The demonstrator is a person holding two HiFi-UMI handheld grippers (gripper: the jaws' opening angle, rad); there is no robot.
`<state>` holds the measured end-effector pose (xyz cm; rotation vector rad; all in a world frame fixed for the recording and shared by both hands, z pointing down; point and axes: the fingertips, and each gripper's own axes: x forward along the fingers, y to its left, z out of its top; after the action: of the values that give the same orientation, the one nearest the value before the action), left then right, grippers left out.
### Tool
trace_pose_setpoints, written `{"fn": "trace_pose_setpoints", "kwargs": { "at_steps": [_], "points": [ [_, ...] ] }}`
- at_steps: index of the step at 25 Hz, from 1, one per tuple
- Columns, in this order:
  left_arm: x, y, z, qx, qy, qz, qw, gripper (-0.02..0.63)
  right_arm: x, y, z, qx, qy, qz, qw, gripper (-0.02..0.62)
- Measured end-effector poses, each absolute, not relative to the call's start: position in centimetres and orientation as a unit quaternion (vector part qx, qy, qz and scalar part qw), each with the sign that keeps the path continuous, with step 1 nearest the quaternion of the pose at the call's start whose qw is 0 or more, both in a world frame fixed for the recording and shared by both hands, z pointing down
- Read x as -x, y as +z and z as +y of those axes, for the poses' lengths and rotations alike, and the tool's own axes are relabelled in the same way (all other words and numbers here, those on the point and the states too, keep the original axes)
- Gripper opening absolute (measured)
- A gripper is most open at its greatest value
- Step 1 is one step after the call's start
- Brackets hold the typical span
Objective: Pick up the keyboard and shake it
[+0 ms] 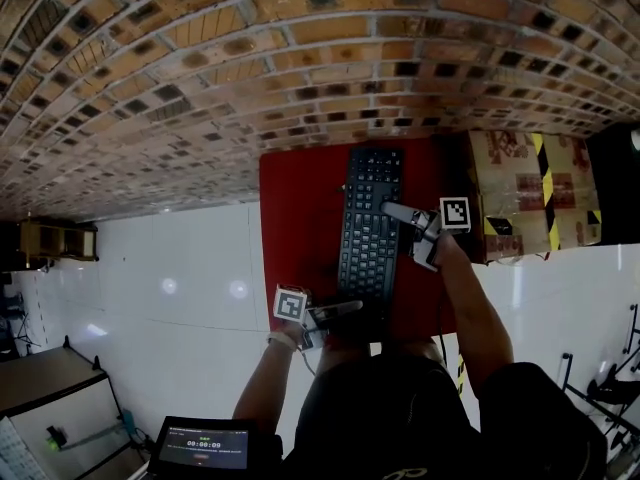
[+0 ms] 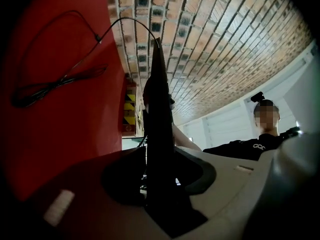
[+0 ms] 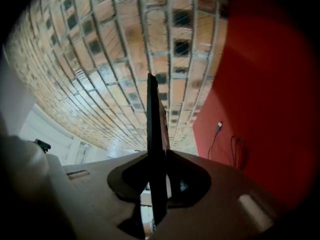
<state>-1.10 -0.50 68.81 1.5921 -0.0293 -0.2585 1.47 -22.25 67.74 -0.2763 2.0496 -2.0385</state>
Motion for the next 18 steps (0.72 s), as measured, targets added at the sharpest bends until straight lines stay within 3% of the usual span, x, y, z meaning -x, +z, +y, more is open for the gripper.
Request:
{"fn": "trace_pose_setpoints", "kwargs": {
  "at_steps": [4,18],
  "points": [
    [0.3,67.2,-0.3,-0.741,-0.103,0.001,0.664,0.129,-1.3,63.1,-21.5,0.074,-0.663,0.736,0.117,0.064],
    [-1.9,59.1,-3.5,-0.893,-0.079,0.022,0.442,0.13,-2.3,45.1,-19.7,0.0,-0.471,0.874,0.121,0.064]
  ]
}}
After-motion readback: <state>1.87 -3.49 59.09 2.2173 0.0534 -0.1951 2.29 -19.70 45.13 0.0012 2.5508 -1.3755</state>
